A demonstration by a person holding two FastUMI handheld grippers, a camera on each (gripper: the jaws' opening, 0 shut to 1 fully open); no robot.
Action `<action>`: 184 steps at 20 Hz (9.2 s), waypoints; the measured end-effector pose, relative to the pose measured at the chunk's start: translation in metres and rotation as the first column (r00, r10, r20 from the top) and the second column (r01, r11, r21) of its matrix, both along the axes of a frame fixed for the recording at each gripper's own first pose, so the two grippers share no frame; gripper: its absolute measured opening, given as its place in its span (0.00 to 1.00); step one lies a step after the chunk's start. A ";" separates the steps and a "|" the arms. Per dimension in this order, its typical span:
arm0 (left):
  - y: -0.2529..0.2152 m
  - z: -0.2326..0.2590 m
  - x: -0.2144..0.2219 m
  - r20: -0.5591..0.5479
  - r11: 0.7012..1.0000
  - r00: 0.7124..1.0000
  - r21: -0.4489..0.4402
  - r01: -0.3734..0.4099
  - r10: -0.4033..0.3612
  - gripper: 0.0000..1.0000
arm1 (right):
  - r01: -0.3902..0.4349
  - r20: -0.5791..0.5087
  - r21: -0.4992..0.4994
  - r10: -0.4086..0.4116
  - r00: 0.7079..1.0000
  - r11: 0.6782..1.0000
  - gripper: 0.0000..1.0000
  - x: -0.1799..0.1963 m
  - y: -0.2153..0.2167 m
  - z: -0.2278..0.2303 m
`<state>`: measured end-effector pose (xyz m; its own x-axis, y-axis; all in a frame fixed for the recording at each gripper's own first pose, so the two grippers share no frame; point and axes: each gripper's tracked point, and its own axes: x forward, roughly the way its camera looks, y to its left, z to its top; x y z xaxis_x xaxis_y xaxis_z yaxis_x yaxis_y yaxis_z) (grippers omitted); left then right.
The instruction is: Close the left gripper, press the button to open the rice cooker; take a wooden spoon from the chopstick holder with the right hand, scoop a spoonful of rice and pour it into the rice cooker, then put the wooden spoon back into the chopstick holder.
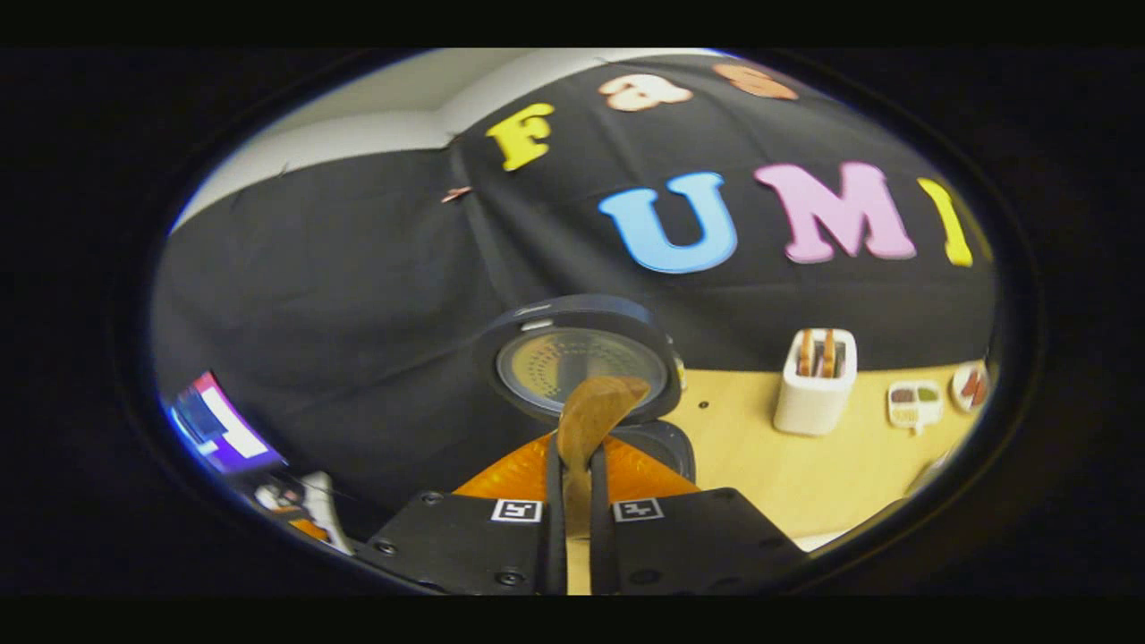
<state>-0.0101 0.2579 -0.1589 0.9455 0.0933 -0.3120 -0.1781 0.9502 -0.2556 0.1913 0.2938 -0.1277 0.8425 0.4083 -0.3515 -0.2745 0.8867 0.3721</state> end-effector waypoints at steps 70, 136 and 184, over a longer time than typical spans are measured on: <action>-0.108 0.114 0.263 0.189 0.967 0.951 0.113 0.228 -0.246 0.89 | 0.646 -0.076 -0.170 -0.663 0.745 0.745 0.88 -0.163 -0.343 -0.055; -0.117 -0.130 0.256 -0.112 0.971 0.987 0.194 0.139 -0.119 0.93 | 0.396 -0.269 -0.221 -0.446 0.854 0.891 0.95 -0.178 -0.207 -0.126; -0.273 0.079 0.060 0.161 0.905 0.891 0.117 0.409 -0.424 0.94 | 0.518 0.452 -0.293 -0.361 0.816 0.804 0.98 -0.191 -0.297 0.117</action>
